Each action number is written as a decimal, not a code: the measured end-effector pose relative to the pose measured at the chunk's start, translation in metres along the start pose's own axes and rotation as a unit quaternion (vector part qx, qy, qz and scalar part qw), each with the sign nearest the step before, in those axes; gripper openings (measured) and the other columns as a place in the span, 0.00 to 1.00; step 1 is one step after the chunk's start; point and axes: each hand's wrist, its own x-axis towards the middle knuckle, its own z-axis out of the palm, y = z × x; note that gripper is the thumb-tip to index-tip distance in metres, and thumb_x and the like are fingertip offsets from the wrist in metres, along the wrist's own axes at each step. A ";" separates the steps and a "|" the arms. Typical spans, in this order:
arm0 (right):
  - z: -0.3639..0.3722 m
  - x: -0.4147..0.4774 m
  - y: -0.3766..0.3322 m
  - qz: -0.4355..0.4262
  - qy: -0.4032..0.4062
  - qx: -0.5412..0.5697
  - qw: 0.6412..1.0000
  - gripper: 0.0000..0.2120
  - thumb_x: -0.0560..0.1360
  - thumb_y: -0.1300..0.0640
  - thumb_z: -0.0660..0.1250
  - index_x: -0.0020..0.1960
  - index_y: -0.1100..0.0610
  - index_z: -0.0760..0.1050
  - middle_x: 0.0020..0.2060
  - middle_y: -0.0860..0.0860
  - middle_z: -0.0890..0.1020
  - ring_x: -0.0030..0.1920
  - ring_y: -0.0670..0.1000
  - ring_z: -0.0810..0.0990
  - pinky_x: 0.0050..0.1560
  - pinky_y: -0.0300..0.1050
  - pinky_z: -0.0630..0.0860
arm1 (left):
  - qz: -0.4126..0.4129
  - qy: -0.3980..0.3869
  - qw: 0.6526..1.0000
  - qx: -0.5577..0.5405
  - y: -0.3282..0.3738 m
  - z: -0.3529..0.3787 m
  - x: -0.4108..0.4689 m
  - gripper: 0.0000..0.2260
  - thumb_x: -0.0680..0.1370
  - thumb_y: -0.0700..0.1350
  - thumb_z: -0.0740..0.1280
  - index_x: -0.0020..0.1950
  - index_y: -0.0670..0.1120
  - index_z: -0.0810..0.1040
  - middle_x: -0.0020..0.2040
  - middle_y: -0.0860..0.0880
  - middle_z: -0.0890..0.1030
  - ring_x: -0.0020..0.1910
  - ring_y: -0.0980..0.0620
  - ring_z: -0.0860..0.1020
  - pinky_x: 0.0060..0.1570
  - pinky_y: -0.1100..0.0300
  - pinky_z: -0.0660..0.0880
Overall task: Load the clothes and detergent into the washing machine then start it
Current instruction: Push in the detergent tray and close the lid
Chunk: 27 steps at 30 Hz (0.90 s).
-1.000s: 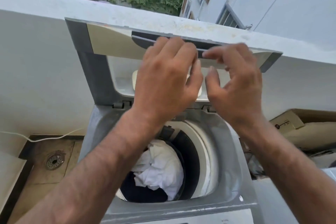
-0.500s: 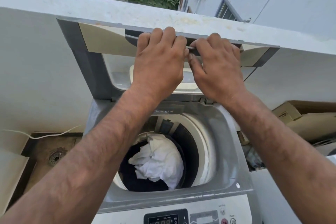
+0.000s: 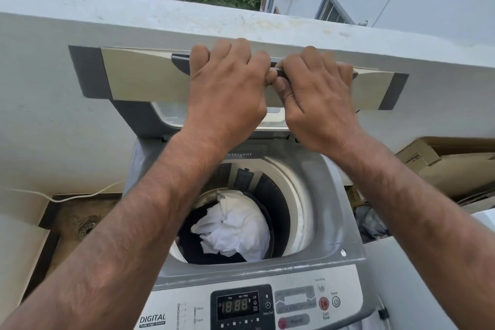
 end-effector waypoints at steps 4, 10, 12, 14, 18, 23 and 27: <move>-0.012 -0.016 -0.003 -0.016 0.004 0.023 1.000 0.08 0.82 0.51 0.57 0.51 0.53 0.72 0.46 0.47 0.72 0.48 0.53 0.69 0.50 0.49 0.57 | -0.020 -0.006 0.999 0.026 0.016 -0.018 -0.012 0.12 0.85 0.51 0.55 0.42 0.50 0.67 0.41 0.49 0.69 0.42 0.46 0.66 0.49 0.47 0.60; -0.028 -0.046 -0.010 -0.016 -0.036 0.066 0.997 0.08 0.80 0.51 0.54 0.48 0.51 0.69 0.44 0.47 0.73 0.46 0.53 0.70 0.49 0.51 0.59 | -0.069 -0.067 0.995 0.026 0.037 -0.033 -0.035 0.13 0.84 0.49 0.56 0.40 0.50 0.71 0.38 0.50 0.74 0.41 0.45 0.72 0.49 0.49 0.61; -0.028 -0.059 -0.014 -0.005 -0.065 0.072 0.995 0.11 0.81 0.49 0.53 0.50 0.52 0.72 0.44 0.45 0.73 0.46 0.50 0.68 0.48 0.49 0.56 | -0.107 -0.119 0.987 0.024 0.046 -0.035 -0.045 0.14 0.84 0.49 0.55 0.39 0.51 0.70 0.40 0.51 0.74 0.43 0.46 0.71 0.51 0.48 0.62; -0.025 -0.076 -0.016 0.005 -0.104 0.090 0.991 0.13 0.81 0.47 0.51 0.51 0.51 0.73 0.46 0.44 0.73 0.47 0.50 0.67 0.49 0.50 0.56 | -0.142 -0.171 0.974 0.032 0.054 -0.032 -0.060 0.14 0.84 0.48 0.56 0.39 0.51 0.69 0.42 0.49 0.75 0.45 0.45 0.72 0.52 0.48 0.64; -0.009 -0.122 -0.016 0.009 -0.181 0.112 0.977 0.11 0.84 0.47 0.51 0.50 0.49 0.69 0.47 0.45 0.76 0.52 0.54 0.74 0.49 0.52 0.59 | -0.193 -0.249 0.949 0.022 0.063 -0.015 -0.103 0.14 0.85 0.51 0.55 0.47 0.51 0.76 0.56 0.46 0.84 0.58 0.41 0.79 0.55 0.48 0.66; 0.014 -0.160 -0.021 0.030 -0.272 0.116 0.955 0.13 0.85 0.46 0.54 0.55 0.51 0.73 0.55 0.51 0.81 0.59 0.58 0.77 0.53 0.56 0.62 | -0.223 -0.323 0.919 0.018 0.064 0.011 -0.144 0.14 0.86 0.52 0.55 0.46 0.51 0.76 0.59 0.44 0.84 0.60 0.40 0.80 0.59 0.46 0.69; 0.027 -0.170 -0.022 0.037 -0.300 0.133 0.944 0.13 0.85 0.47 0.54 0.53 0.52 0.73 0.53 0.51 0.81 0.57 0.58 0.77 0.55 0.57 0.64 | -0.252 -0.343 0.905 0.021 0.063 0.025 -0.156 0.16 0.86 0.53 0.56 0.53 0.48 0.81 0.59 0.43 0.85 0.60 0.40 0.80 0.54 0.49 0.69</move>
